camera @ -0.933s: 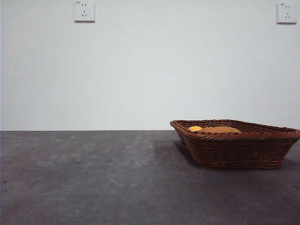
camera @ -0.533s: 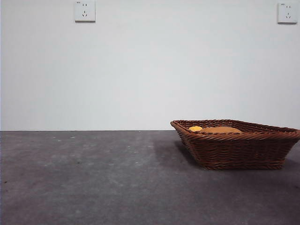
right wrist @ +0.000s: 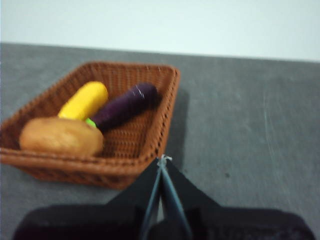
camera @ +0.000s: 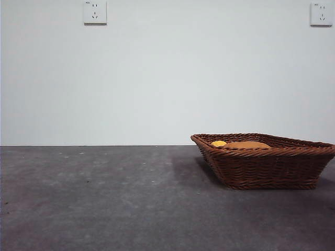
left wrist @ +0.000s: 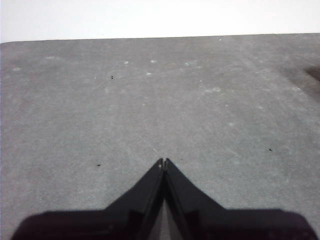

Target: Help me put the vegetables on the table into the basket

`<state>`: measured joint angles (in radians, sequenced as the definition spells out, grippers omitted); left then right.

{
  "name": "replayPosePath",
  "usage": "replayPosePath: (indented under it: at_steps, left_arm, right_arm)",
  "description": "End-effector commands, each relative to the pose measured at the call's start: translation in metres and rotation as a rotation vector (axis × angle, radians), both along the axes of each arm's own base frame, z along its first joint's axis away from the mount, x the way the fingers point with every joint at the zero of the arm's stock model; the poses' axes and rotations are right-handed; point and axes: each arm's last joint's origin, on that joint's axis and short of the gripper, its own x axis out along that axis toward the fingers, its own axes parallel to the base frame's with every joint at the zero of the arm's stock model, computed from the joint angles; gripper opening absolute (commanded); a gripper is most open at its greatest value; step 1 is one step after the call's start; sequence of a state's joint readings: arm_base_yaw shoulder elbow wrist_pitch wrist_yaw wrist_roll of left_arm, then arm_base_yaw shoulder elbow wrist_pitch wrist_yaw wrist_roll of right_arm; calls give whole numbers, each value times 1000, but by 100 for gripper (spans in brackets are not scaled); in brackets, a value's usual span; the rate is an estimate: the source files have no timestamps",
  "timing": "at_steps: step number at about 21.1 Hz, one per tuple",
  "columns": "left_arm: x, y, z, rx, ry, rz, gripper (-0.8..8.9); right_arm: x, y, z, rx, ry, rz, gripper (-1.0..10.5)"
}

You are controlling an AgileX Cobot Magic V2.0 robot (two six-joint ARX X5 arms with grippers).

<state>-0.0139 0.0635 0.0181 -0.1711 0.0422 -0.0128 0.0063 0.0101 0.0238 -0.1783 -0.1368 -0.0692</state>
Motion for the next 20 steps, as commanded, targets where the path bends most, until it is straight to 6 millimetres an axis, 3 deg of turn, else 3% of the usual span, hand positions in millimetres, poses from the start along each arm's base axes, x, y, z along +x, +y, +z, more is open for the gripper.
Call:
replayPosePath:
  at_steps: [1, 15, 20]
  left_arm:
    - [0, 0, -3, -6, 5, 1, -4]
    - [0, 0, -3, -6, 6, 0, -4]
    - [0, 0, -3, -6, 6, 0, -4]
  right_arm:
    - [1, -1, -3, 7, 4, -30, 1]
    - [0, -7, -4, 18, 12, -263, 1]
    - [0, -7, -3, 42, 11, -263, 1]
